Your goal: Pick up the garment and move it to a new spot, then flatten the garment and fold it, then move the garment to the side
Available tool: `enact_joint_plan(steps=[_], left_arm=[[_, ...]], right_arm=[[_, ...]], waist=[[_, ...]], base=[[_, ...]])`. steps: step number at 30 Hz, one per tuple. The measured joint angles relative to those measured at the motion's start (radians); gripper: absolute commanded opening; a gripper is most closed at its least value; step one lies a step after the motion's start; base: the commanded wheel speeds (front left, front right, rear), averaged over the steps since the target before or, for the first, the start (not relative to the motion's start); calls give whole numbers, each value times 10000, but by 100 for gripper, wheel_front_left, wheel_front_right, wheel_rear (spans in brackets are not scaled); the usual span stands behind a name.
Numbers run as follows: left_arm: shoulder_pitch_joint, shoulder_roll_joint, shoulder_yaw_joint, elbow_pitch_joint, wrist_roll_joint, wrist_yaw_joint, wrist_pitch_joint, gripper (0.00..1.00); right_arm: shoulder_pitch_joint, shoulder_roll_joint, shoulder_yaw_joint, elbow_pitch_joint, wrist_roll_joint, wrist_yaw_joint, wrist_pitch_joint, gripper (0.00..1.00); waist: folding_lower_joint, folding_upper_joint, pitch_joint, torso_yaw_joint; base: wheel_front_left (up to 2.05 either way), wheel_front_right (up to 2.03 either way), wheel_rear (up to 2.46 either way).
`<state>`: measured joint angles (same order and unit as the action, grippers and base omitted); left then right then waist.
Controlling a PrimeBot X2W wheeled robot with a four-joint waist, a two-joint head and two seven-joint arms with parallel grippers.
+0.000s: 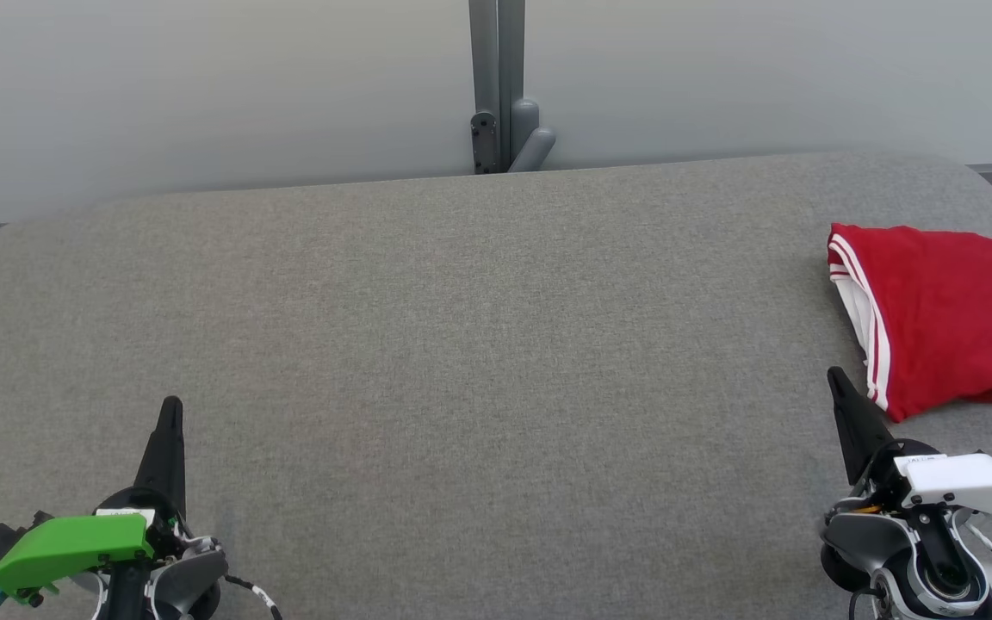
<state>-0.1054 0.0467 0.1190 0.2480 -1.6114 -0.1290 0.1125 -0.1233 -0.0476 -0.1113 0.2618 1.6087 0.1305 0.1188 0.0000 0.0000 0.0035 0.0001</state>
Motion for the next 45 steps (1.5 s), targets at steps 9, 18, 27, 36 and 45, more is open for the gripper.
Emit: enact_joint_plan(steps=[9, 18, 27, 36, 45], left_arm=[[-1, 0, 2, 0, 0, 0, 0, 0], [-1, 0, 2, 0, 0, 0, 0, 0], [-1, 0, 2, 0, 0, 0, 0, 0], [-1, 0, 2, -2, 0, 0, 0, 0], [-1, 0, 2, -2, 0, 0, 0, 0]], right_arm=[[0, 0, 0, 0, 0, 0, 0, 0], [0, 0, 0, -2, 0, 0, 0, 0], [0, 0, 0, -2, 0, 0, 0, 0], [0, 0, 0, -2, 0, 0, 0, 0], [0, 0, 0, -2, 0, 0, 0, 0]], waist=[[0, 0, 0, 0], [0, 0, 0, 0], [0, 0, 0, 0], [0, 0, 0, 0], [0, 0, 0, 0]], base=[[0, 0, 0], [0, 0, 0], [0, 0, 0], [0, 0, 0], [0, 0, 0]])
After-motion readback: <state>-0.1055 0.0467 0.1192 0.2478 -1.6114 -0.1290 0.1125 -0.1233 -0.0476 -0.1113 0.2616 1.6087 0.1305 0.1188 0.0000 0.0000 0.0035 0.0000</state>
